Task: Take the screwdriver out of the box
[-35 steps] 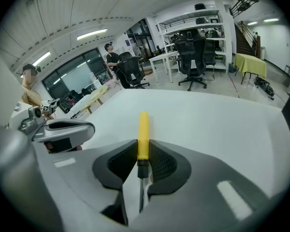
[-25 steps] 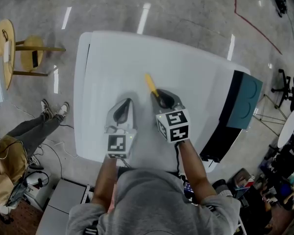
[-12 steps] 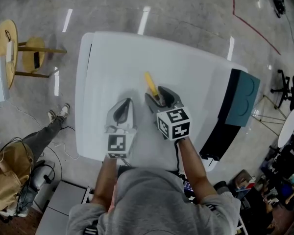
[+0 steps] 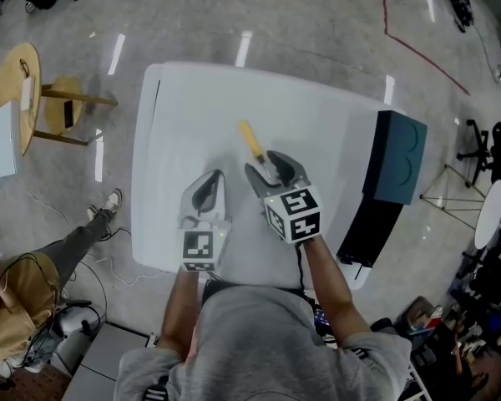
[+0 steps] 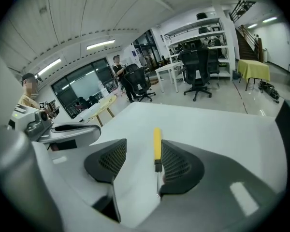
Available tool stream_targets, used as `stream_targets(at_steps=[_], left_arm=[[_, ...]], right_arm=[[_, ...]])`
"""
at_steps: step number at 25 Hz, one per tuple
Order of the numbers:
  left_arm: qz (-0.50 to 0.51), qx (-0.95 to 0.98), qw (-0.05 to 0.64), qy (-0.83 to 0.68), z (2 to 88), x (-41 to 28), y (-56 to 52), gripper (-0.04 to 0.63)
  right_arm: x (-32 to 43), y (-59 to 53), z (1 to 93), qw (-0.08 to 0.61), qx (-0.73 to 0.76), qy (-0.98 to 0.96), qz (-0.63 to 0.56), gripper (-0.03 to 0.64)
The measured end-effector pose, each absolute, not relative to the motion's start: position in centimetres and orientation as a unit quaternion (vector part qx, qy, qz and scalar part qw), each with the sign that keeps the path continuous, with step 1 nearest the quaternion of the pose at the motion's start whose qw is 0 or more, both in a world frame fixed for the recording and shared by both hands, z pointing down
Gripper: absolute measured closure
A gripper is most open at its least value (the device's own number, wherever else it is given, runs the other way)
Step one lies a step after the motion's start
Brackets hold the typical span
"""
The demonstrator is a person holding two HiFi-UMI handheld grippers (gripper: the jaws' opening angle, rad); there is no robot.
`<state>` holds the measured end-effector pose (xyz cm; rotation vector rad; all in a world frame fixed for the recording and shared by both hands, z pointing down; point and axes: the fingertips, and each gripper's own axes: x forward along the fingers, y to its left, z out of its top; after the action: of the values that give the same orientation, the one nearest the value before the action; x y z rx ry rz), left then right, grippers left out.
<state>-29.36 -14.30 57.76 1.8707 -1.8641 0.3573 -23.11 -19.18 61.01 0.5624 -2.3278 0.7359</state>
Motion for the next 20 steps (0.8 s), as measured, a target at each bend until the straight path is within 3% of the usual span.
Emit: stream_targets(at_steps=[20], left_arm=[[0.094,0.695,0.147,-0.697,47.2,-23.2,-8.5,0.583]], right_arm=[[-14.9,-13.9,48.5,0.211,0.258,-0.927,0.173,0.493]])
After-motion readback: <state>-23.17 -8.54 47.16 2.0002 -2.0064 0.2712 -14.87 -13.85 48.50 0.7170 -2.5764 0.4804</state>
